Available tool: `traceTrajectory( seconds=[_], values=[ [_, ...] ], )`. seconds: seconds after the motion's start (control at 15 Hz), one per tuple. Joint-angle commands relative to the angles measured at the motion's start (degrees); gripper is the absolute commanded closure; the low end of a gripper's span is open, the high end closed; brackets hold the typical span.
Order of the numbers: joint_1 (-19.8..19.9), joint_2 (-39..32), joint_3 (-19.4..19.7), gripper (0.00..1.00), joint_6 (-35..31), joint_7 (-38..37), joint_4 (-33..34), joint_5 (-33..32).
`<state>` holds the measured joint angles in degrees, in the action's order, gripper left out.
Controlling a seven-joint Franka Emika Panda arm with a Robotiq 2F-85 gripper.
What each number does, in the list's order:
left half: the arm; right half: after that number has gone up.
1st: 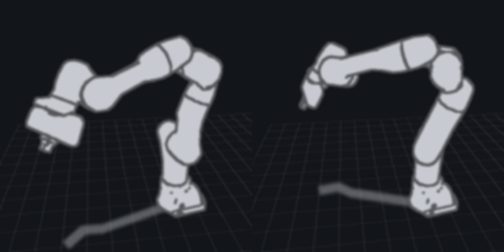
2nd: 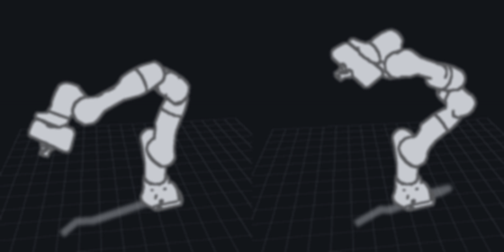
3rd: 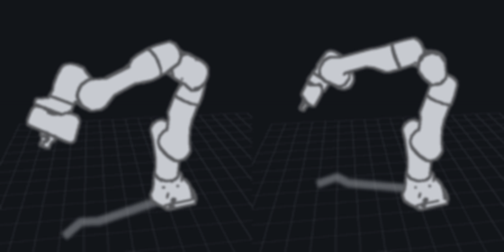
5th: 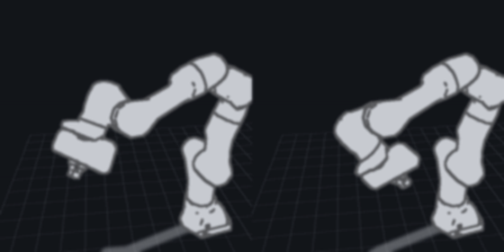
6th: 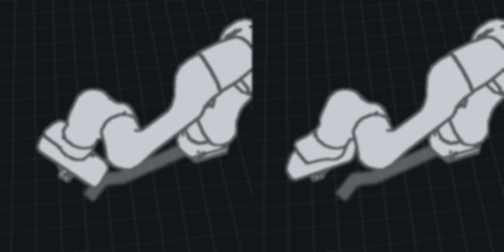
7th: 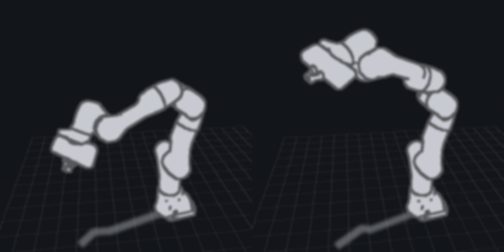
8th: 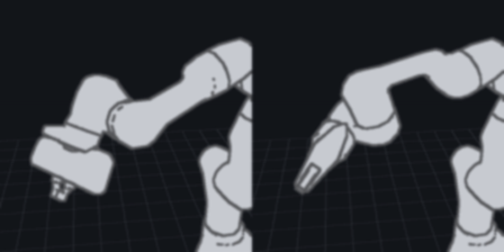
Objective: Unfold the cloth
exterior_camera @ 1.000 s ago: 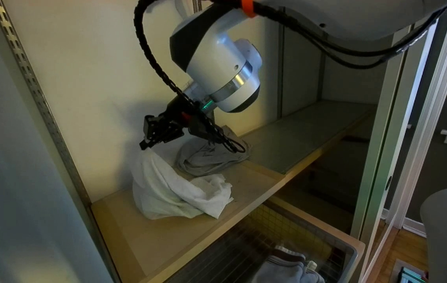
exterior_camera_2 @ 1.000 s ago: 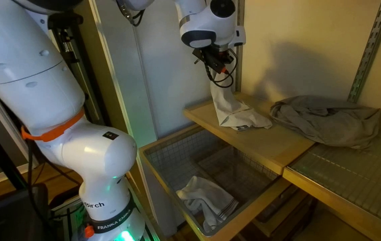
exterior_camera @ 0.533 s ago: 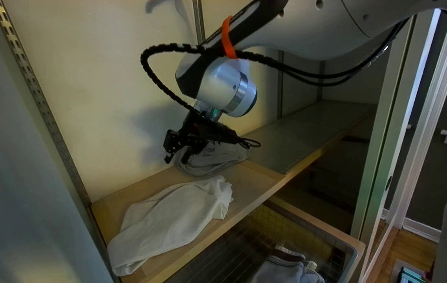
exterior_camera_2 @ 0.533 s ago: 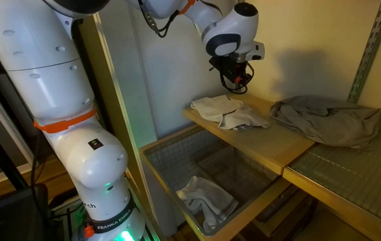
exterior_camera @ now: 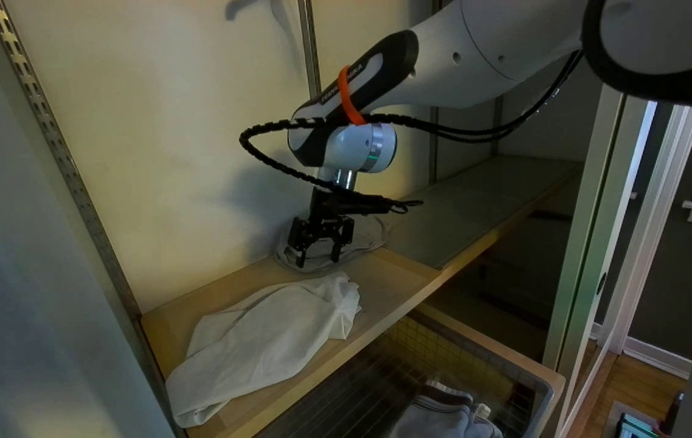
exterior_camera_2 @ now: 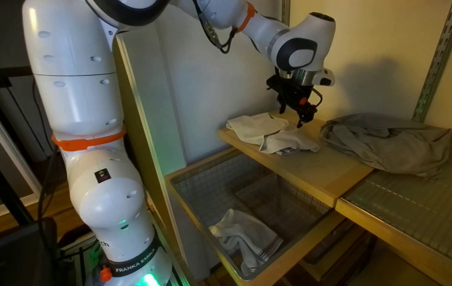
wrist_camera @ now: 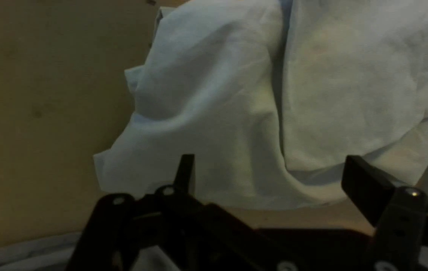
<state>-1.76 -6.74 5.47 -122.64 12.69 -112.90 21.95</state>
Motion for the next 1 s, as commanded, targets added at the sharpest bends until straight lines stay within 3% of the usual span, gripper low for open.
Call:
traceTrajectory(
  seconds=[0.0,0.33,0.93],
  values=[
    [2.4,-4.2,-2.9,0.00,5.0,1.1,4.9,2.8],
    [4.5,-6.6,-5.5,0.00,8.7,5.4,8.2,10.0],
    [6.6,-10.6,-6.9,0.00,12.8,8.7,9.8,15.8]
  ],
)
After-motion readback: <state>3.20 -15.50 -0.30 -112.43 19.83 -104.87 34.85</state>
